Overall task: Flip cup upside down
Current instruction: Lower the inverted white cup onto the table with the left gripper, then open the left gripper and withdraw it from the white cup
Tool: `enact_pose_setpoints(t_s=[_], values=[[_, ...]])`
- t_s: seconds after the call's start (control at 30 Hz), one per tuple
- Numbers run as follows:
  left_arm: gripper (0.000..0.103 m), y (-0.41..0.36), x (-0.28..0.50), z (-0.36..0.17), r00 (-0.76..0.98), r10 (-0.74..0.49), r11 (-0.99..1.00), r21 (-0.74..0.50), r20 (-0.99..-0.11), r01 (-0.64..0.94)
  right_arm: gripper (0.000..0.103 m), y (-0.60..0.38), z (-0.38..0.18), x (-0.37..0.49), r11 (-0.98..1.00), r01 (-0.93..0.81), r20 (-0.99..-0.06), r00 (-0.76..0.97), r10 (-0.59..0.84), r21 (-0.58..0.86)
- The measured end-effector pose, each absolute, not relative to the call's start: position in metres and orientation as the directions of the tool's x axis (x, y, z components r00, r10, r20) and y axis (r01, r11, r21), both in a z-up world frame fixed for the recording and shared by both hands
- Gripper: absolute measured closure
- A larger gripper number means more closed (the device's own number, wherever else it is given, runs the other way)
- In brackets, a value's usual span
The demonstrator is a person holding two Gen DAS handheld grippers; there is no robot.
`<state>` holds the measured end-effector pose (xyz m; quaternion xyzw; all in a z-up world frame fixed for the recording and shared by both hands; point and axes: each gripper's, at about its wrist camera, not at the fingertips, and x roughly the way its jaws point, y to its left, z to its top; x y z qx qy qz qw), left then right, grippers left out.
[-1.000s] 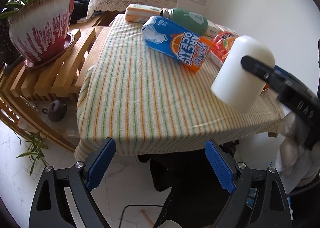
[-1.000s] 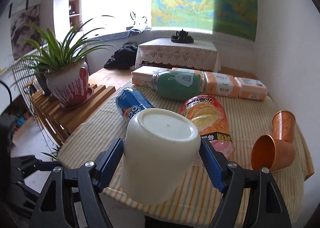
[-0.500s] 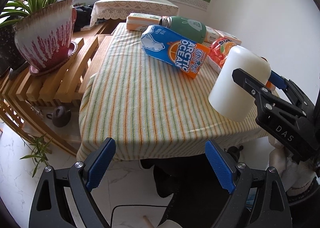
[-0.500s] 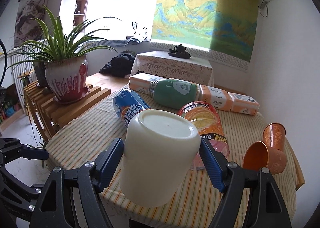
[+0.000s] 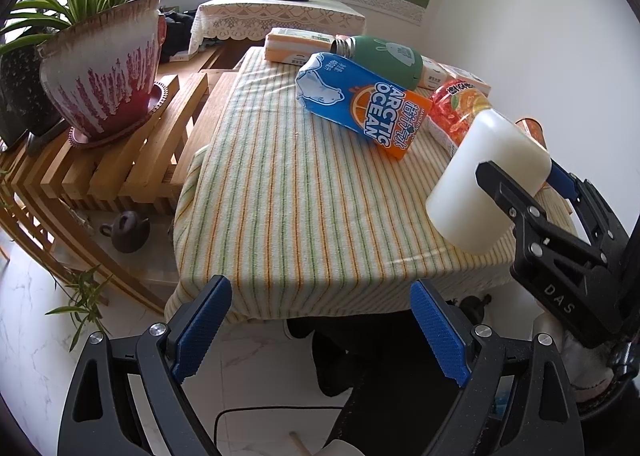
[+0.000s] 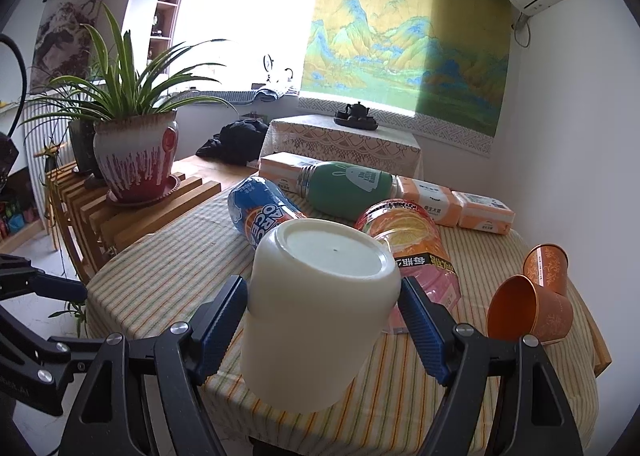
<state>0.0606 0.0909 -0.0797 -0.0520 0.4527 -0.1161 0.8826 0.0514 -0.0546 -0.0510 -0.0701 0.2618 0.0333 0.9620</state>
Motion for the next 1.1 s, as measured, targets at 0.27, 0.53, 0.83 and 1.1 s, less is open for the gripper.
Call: enact_pose_setpoints(t_s=[0.27, 0.53, 0.83, 1.1], values=[[0.01, 0.089, 0.059, -0.077, 0.568, -0.256, 0.967, -0.198, -0.782, 0.163, 0.027, -0.049, -0.051, 0.048, 0.981, -0.135, -0.509, 0.86, 0.044, -0.143], [0.01, 0.085, 0.053, -0.075, 0.575, -0.261, 0.965, -0.193, -0.776, 0.177, 0.021, -0.052, -0.048, 0.04, 0.982, -0.141, -0.502, 0.863, 0.061, -0.122], [0.01, 0.069, 0.029, -0.06, 0.639, -0.25, 0.968, -0.164, -0.727, 0.192, 0.017, -0.085, -0.031, -0.003, 0.998, -0.065, -0.485, 0.873, 0.056, -0.002], [0.005, 0.04, -0.008, -0.035, 0.798, -0.16, 0.986, -0.057, -0.581, 0.156, 0.017, -0.117, -0.019, -0.039, 0.997, 0.053, -0.495, 0.869, -0.015, 0.063]])
